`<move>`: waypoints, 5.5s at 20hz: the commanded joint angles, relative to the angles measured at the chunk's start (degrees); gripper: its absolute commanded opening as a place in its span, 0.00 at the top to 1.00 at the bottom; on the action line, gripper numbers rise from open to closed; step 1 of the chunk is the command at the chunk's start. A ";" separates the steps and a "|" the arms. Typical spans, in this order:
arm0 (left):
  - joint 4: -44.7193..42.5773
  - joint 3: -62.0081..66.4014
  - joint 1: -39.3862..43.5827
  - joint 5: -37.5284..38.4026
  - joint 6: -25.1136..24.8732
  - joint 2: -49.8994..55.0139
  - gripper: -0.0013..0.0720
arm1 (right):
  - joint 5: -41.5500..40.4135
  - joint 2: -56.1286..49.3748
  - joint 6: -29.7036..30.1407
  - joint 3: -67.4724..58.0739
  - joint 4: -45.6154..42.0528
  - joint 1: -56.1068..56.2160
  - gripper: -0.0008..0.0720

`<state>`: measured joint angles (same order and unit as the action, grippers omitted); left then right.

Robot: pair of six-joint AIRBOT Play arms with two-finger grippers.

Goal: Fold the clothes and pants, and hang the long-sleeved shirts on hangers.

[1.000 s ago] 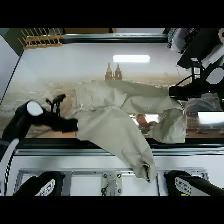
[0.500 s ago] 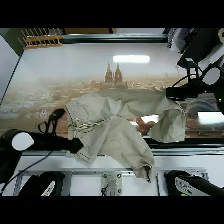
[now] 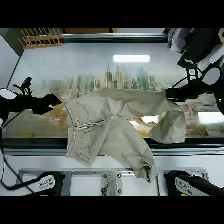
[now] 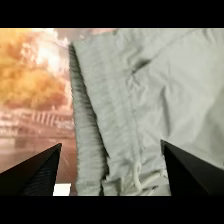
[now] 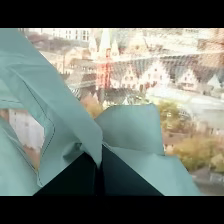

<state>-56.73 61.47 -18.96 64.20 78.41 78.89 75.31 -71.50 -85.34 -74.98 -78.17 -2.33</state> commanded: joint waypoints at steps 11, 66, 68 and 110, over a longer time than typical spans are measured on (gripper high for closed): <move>5.18 18.82 4.35 3.72 -7.54 26.53 0.05 | 0.15 0.00 -1.75 -0.04 0.90 0.04 0.98; -3.28 18.84 -6.86 3.06 -7.52 13.20 0.97 | 2.23 -24.24 29.09 10.45 17.33 -24.52 0.98; -3.56 20.13 -7.69 3.58 -7.50 13.18 0.97 | 2.75 -21.05 24.98 8.04 13.11 -24.57 0.98; -11.78 34.64 -9.35 -8.68 3.54 15.78 0.00 | -29.73 -15.10 -2.86 -21.92 0.37 -13.81 0.22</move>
<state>-62.54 96.84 -24.64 42.15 78.70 97.43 35.42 -91.85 -99.26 -98.00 -78.02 -16.08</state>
